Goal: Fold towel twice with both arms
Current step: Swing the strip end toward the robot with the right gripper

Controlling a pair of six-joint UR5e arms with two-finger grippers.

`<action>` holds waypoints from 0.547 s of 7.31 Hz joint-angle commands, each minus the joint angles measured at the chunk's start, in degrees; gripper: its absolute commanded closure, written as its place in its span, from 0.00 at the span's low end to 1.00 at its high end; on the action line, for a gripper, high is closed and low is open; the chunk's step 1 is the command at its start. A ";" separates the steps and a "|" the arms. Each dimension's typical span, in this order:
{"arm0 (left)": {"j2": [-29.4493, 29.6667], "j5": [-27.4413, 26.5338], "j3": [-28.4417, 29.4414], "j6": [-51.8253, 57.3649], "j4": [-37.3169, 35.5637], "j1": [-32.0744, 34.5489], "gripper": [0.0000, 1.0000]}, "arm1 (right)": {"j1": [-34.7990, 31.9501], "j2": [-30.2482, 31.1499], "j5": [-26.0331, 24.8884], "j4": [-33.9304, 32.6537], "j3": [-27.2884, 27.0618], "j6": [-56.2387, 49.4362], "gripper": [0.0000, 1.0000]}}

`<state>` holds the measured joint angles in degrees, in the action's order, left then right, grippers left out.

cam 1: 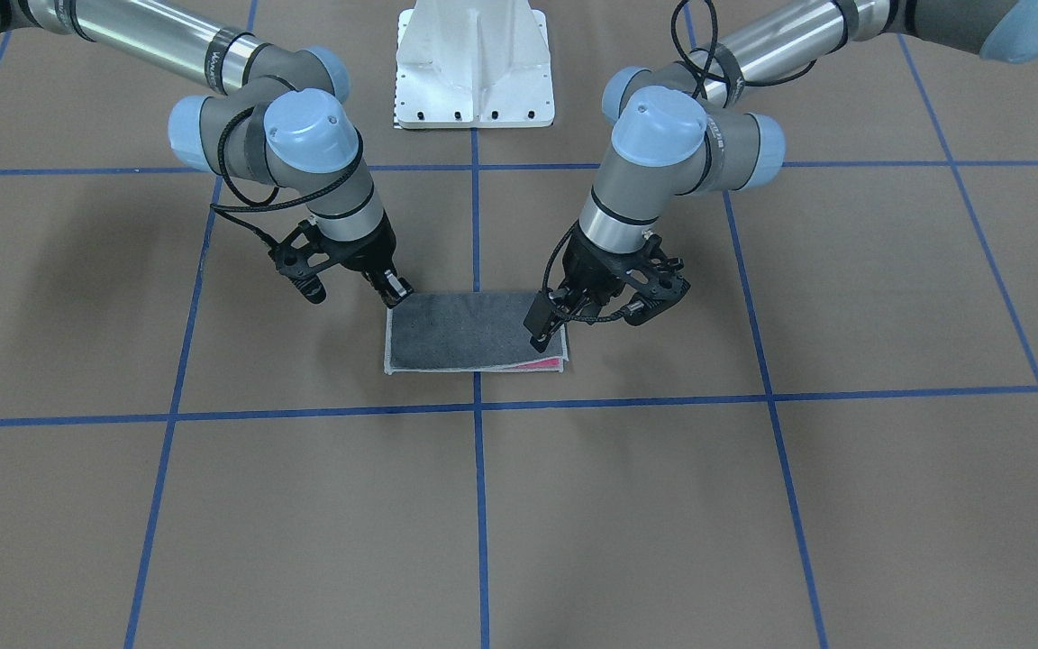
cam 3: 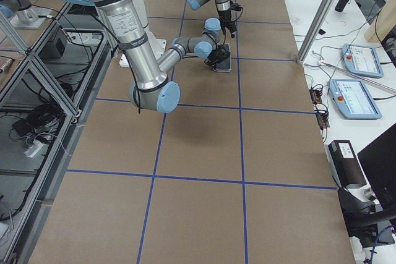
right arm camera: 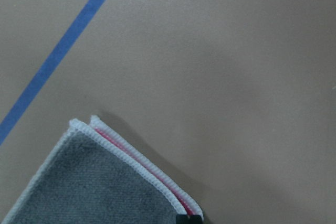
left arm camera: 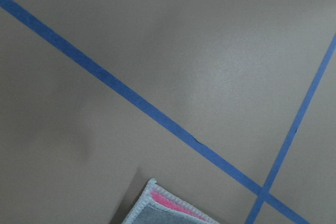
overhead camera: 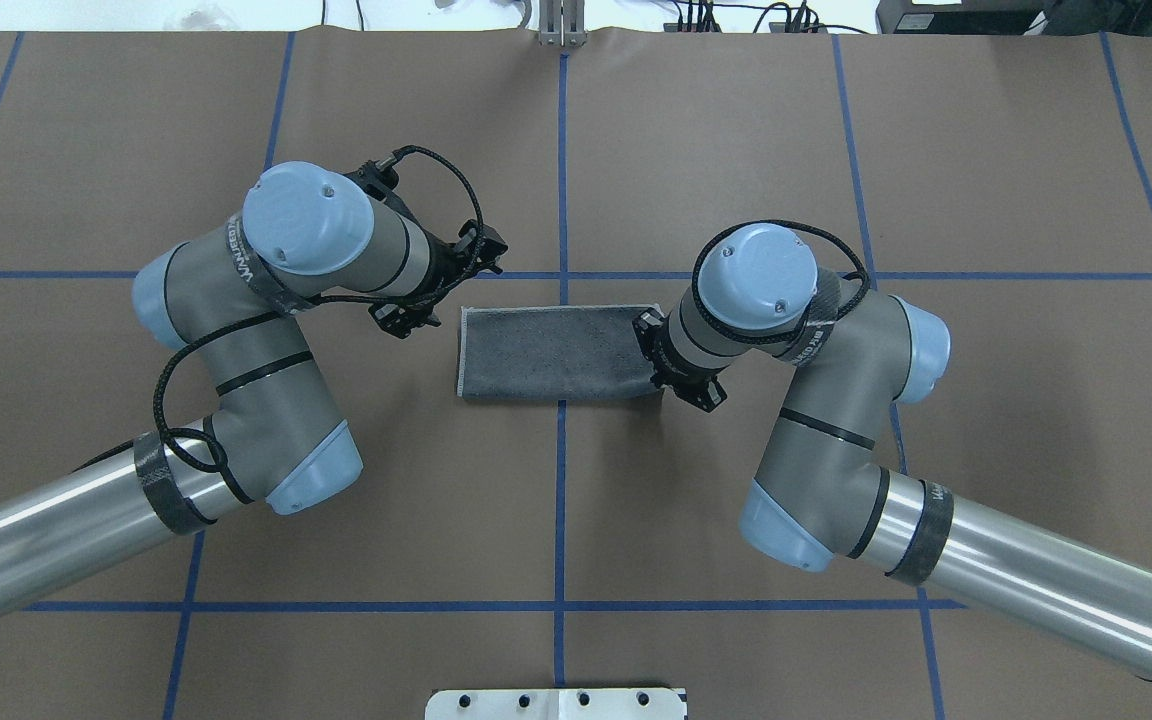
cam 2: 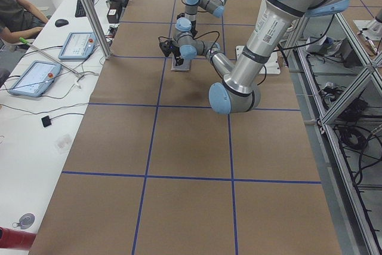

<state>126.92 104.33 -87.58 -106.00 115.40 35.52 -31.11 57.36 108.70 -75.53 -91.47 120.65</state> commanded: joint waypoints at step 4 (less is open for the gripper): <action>-2.02 0.09 -4.87 -0.35 -0.18 -0.36 0.00 | 2.88 8.82 7.92 -0.58 -13.91 3.25 1.00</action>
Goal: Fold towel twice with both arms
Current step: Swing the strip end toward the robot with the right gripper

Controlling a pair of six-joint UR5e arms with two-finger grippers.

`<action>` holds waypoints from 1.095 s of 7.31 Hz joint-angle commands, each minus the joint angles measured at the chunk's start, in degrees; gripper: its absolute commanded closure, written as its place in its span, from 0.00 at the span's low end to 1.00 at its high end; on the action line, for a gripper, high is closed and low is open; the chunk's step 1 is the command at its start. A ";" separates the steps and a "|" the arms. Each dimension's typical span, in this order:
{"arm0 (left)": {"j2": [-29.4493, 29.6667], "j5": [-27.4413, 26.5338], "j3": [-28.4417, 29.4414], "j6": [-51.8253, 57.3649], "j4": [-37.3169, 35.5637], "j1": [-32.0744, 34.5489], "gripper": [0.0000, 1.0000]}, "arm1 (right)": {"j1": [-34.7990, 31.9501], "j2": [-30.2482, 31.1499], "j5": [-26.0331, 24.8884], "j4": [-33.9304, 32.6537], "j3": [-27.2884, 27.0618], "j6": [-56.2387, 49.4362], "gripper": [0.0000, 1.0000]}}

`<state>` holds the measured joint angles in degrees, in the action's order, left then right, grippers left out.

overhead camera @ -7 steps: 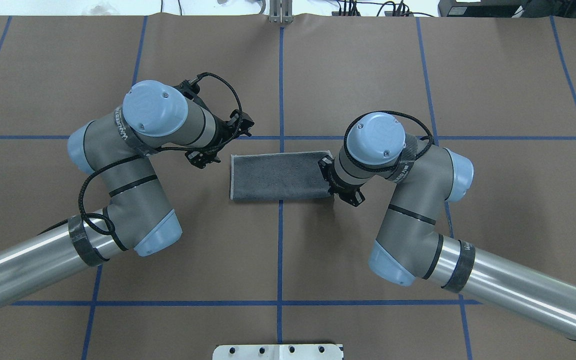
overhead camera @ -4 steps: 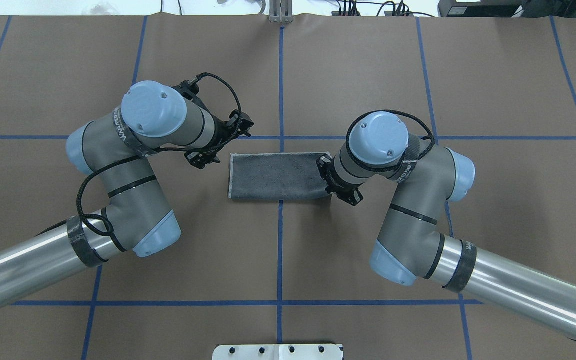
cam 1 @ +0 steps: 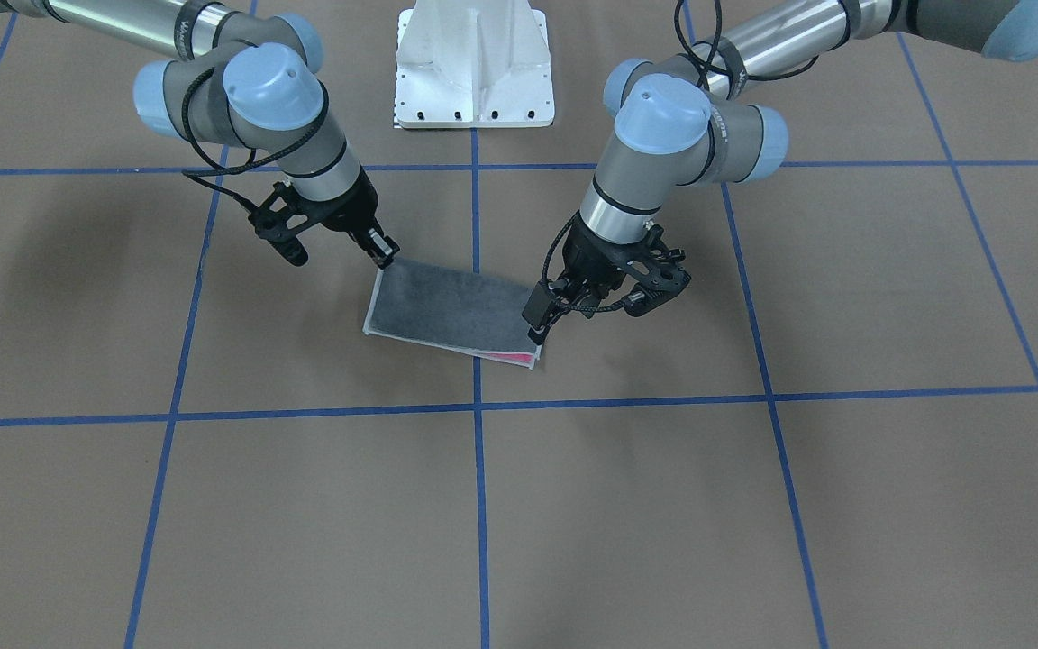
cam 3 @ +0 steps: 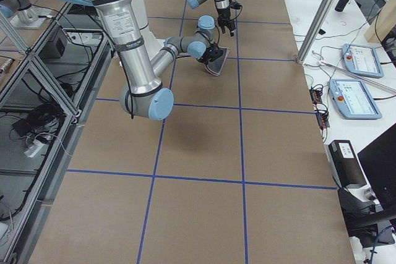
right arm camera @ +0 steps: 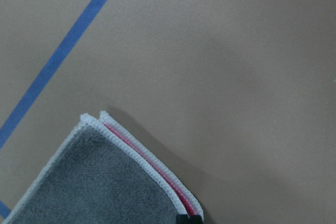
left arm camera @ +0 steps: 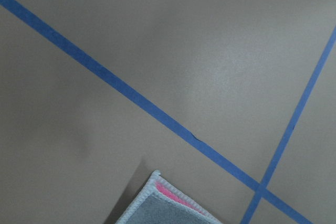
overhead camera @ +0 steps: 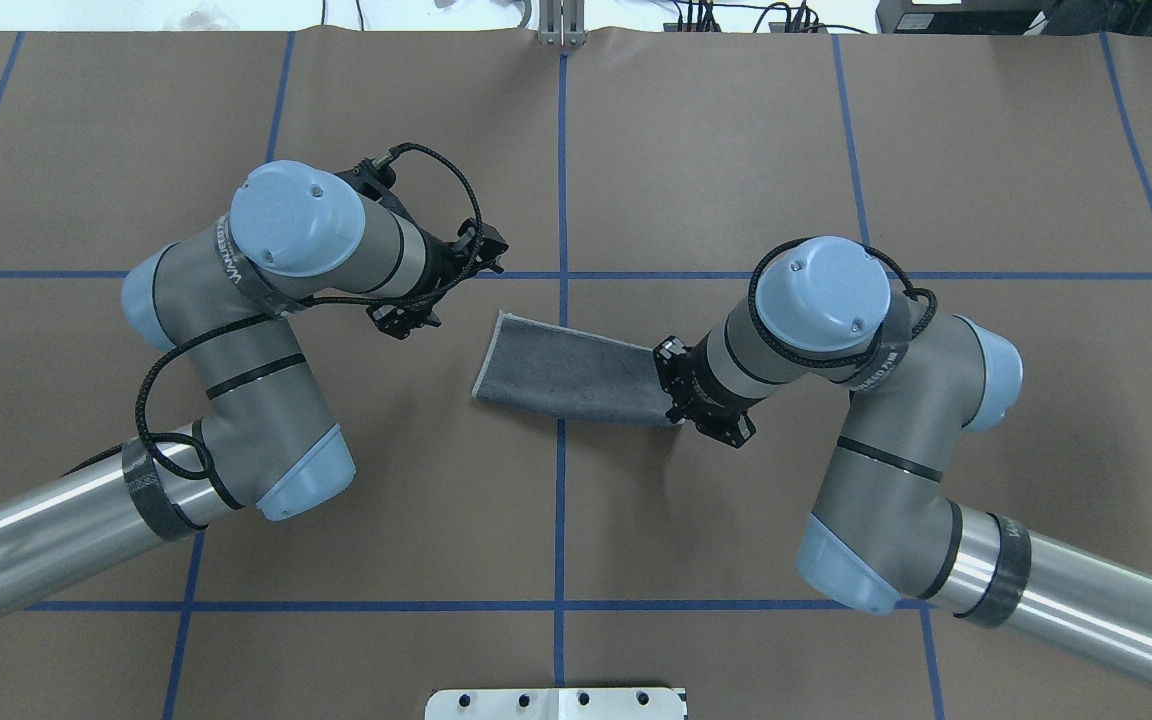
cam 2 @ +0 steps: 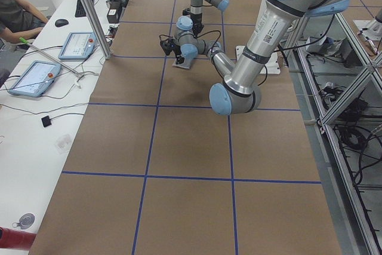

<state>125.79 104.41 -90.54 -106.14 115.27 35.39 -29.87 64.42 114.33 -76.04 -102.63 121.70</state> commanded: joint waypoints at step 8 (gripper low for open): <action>-1.95 -2.88 -4.02 -3.02 0.05 -5.41 0.00 | -1.56 1.50 10.01 0.28 -2.93 2.42 0.00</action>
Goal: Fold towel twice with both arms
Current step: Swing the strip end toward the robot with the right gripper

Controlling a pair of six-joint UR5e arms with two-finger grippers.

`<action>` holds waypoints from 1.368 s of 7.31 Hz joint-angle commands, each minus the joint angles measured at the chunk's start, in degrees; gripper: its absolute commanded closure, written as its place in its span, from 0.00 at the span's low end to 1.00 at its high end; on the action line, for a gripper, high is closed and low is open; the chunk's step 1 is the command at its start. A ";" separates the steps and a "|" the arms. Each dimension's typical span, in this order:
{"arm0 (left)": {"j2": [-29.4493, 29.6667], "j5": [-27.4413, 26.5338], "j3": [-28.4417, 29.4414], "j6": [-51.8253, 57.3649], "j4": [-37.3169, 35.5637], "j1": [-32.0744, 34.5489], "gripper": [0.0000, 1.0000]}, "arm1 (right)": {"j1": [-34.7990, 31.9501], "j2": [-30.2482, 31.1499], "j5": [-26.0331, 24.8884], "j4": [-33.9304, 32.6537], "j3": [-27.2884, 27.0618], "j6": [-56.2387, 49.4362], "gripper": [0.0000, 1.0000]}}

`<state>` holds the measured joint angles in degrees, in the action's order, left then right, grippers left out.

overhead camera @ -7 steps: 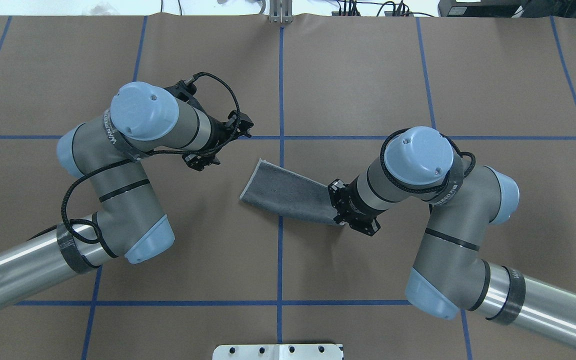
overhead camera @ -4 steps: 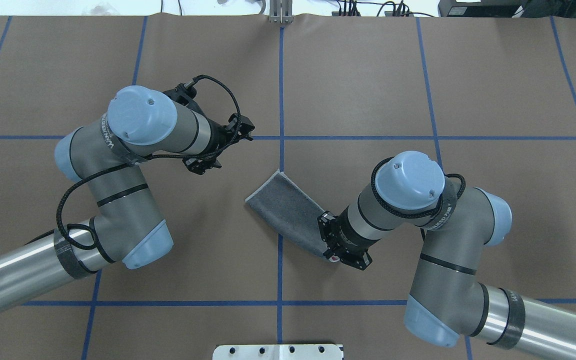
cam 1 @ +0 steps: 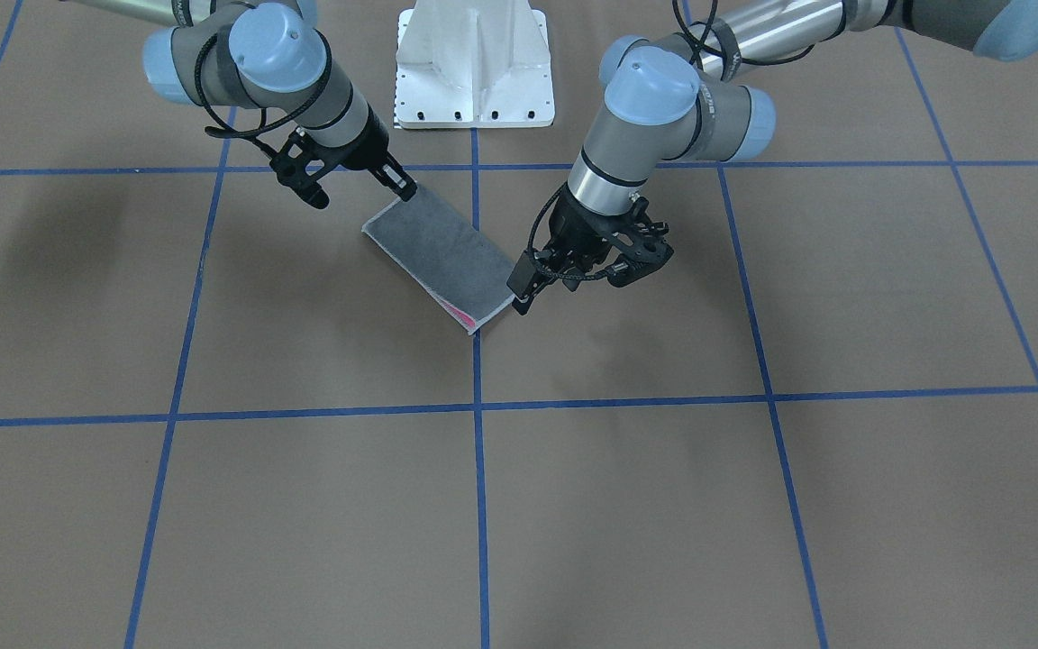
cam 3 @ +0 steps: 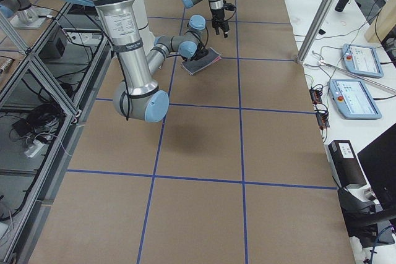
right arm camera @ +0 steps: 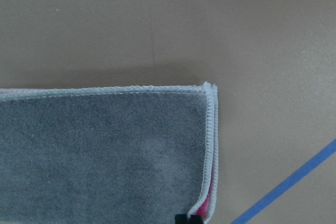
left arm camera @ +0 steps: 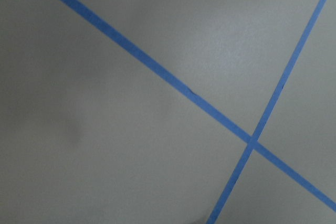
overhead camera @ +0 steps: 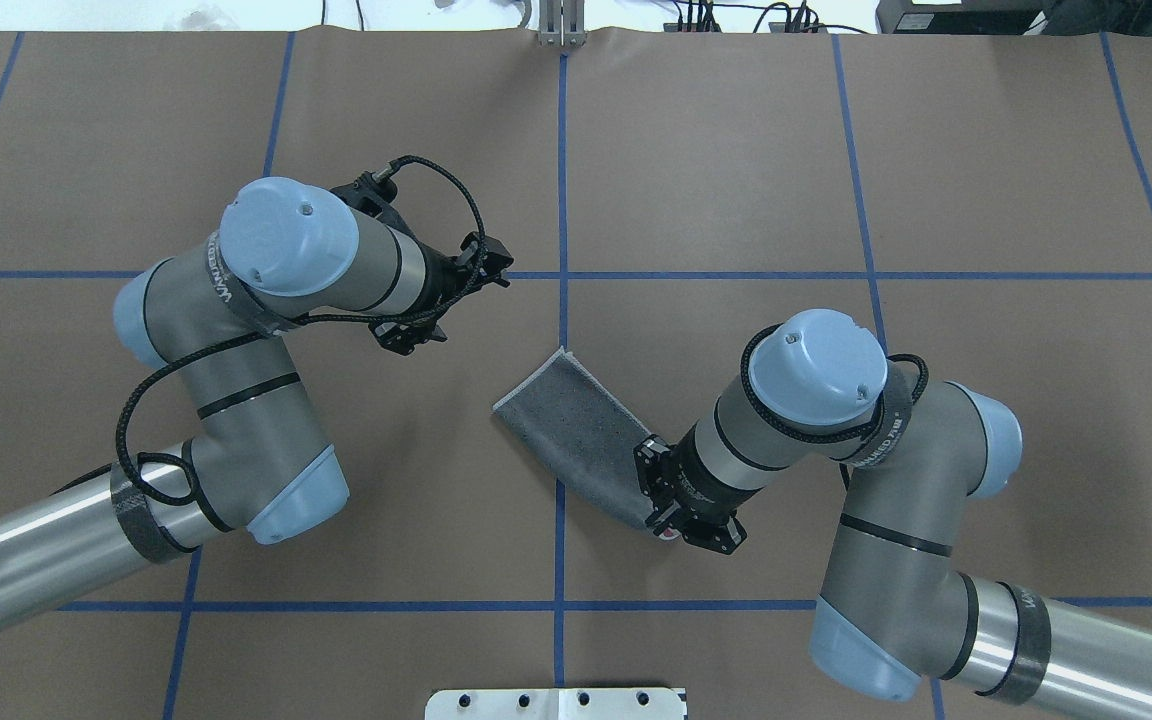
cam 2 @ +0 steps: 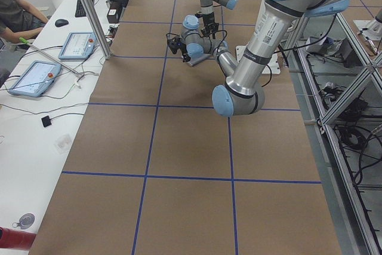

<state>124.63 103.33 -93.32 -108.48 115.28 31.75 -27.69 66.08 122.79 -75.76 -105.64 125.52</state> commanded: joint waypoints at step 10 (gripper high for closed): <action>-3.26 -16.31 -1.25 0.20 0.21 -11.01 0.43 | -8.44 -0.60 0.88 0.26 4.82 -12.58 0.00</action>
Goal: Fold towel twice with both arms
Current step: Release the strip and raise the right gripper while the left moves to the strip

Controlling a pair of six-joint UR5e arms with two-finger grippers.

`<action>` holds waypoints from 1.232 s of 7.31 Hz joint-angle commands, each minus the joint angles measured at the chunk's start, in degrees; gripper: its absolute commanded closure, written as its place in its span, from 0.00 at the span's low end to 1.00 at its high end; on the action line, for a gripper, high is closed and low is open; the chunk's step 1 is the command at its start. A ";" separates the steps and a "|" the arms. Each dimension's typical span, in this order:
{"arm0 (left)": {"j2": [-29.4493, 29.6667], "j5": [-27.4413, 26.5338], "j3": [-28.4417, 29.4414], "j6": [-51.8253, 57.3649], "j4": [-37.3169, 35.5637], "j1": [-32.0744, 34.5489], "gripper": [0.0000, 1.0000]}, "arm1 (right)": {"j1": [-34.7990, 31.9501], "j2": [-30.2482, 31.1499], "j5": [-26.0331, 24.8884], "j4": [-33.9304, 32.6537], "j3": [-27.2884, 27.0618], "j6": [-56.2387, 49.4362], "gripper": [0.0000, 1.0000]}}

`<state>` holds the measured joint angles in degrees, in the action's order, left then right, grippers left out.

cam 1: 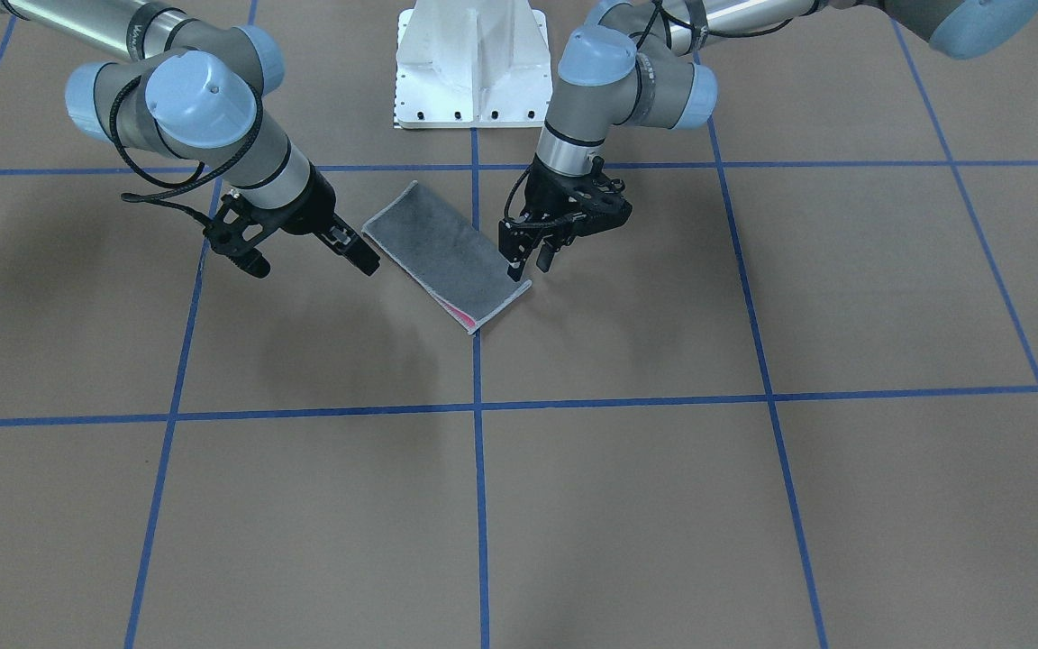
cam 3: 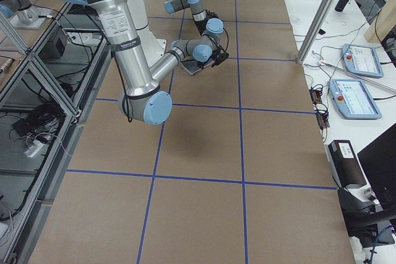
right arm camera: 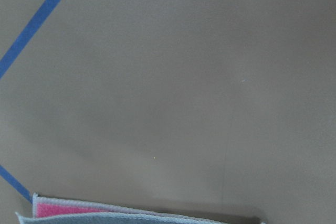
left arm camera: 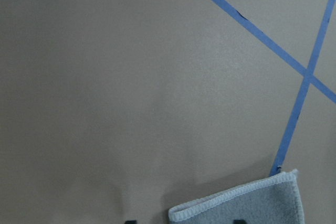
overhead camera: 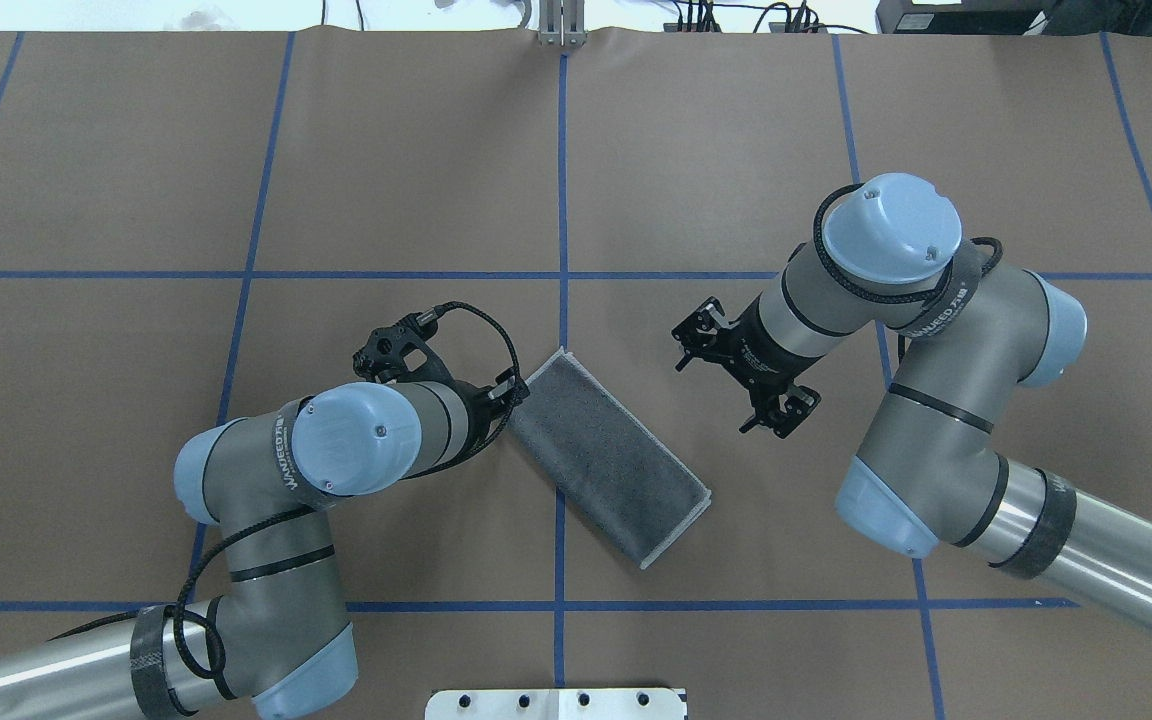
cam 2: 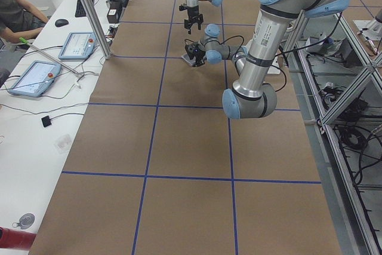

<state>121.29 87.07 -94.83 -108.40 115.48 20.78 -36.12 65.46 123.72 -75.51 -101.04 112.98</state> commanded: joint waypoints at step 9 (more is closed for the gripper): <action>1.13 -0.06 2.45 1.25 0.36 -0.12 0.54 | -0.09 0.37 -0.06 0.01 0.32 -0.04 0.00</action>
<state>122.26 87.01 -92.74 -107.93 115.84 20.63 -36.21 65.80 123.66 -75.50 -100.72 112.94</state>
